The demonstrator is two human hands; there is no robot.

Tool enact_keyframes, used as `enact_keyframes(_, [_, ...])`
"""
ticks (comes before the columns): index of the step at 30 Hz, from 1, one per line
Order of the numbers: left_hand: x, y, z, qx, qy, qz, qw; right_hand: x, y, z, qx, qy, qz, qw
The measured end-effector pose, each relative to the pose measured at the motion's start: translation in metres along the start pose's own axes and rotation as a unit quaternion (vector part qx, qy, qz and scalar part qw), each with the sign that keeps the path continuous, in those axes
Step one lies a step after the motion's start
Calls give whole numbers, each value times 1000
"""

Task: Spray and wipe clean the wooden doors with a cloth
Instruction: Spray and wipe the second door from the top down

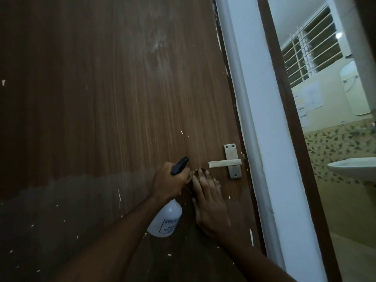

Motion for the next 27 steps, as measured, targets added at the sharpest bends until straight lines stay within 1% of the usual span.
enact_keyframes(1, [2,1,-1,7,-5,-3,1000,8,2,1,-6,-5,27,1000])
enact_keyframes(3, [6,5,-4,17,-16,-7,1000,13,10,6,-18,-10,30,999])
enact_keyframes(7, [12,1,-22,25,-47,1,999,-13,27,9,-47,22,-88,995])
enact_keyframes(8, [12,-1,-27,25,-51,4,998,-15,26,7,-55,30,-94,994])
enact_keyframes(9, [13,-2,-33,22,-56,6,998,-13,23,7,-60,38,-84,994])
enact_keyframes(11, [12,-5,-42,26,-54,12,998,-4,23,7,-41,28,-50,998])
enact_keyframes(13, [10,-10,-50,26,-49,17,998,8,27,15,28,18,14,999])
enact_keyframes(14, [9,-12,-56,25,-49,19,998,15,36,18,56,1,34,998])
enact_keyframes(17, [10,-16,-70,12,-43,14,999,23,78,41,86,-7,25,996])
enact_keyframes(20, [12,-18,-86,-11,-41,4,999,26,87,56,119,20,83,989])
enact_keyframes(21, [10,-18,-89,-19,-37,3,999,26,85,56,112,32,80,990])
enact_keyframes(24, [3,-15,-97,-20,-20,4,1000,48,91,53,60,72,-31,995])
enact_keyframes(25, [2,-13,-100,-22,-18,2,1000,57,93,53,46,77,-56,994])
enact_keyframes(27, [3,-14,-108,-21,-18,-5,1000,66,92,54,31,60,-58,996])
Point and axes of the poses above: each hand's wrist, its own x-axis away from the middle knuckle, its own z-axis out of the back of the hand, y = z × x, the point moved 9 cm from there along -x, towards the middle knuckle, and after that the axes turned 4 degrees about z, right-handed, at the moved point
